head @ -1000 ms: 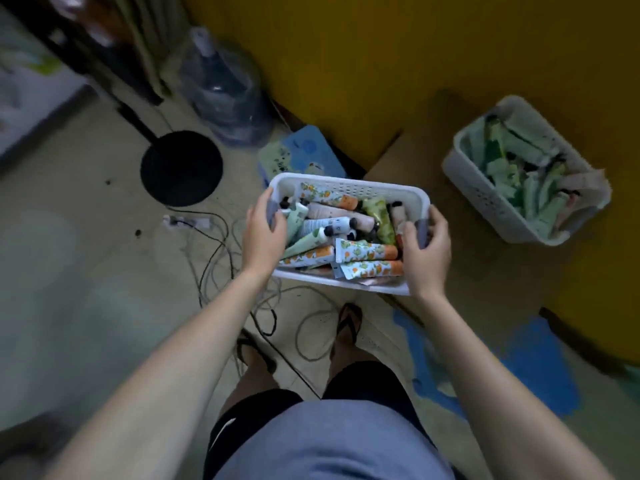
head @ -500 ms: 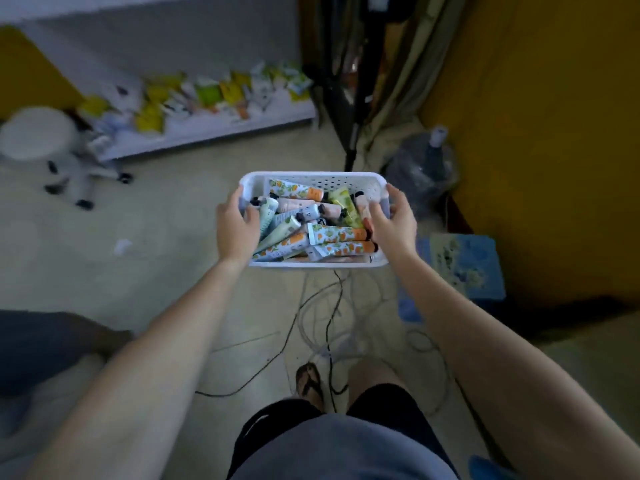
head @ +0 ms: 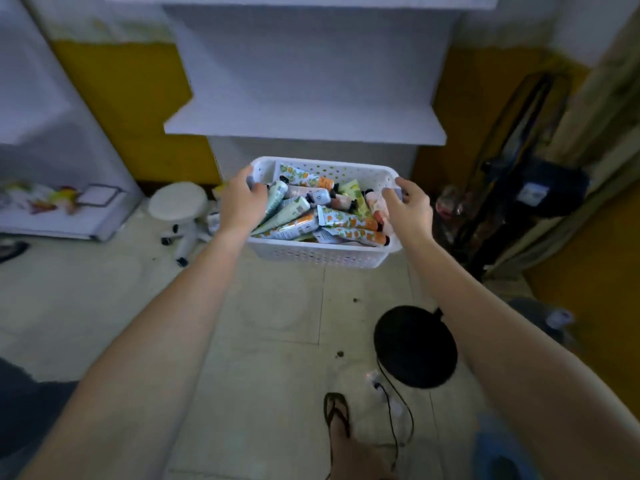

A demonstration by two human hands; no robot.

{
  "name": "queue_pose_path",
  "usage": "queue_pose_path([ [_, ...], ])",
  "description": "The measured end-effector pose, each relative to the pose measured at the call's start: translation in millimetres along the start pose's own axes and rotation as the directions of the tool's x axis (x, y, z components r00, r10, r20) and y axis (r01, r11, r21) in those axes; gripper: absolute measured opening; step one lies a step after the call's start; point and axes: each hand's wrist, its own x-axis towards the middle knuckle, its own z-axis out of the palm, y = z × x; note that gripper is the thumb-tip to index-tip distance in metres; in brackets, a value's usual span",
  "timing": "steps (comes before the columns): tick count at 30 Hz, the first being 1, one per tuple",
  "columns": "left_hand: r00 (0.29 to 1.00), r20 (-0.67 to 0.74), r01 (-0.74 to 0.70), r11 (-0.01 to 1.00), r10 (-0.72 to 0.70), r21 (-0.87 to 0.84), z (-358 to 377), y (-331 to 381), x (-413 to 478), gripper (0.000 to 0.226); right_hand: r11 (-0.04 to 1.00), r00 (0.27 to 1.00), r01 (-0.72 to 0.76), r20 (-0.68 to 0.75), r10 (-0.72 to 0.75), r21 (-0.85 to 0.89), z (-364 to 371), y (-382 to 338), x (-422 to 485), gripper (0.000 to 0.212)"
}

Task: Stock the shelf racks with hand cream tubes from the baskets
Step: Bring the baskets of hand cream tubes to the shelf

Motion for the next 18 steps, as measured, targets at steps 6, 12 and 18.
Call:
queue_pose_path([
  [6, 0.999, -0.032, 0.016, 1.000, -0.015, 0.008, 12, 40, 137, 0.040, 0.997, 0.997, 0.065, 0.041, -0.067, 0.031, 40, -64, 135, 0.044],
  [12, 0.998, -0.063, -0.007, 0.999, 0.004, -0.043, 10, 69, 252, 0.031, 0.982, 0.986, 0.161, 0.033, -0.165, 0.098, 77, -134, 243, 0.041],
  [18, 0.995, -0.087, -0.057, 0.998, 0.056, -0.009, -4, 98, 373, 0.045, 0.952, 0.972, 0.236, -0.029, -0.234, 0.194, 117, -205, 329, 0.039],
])
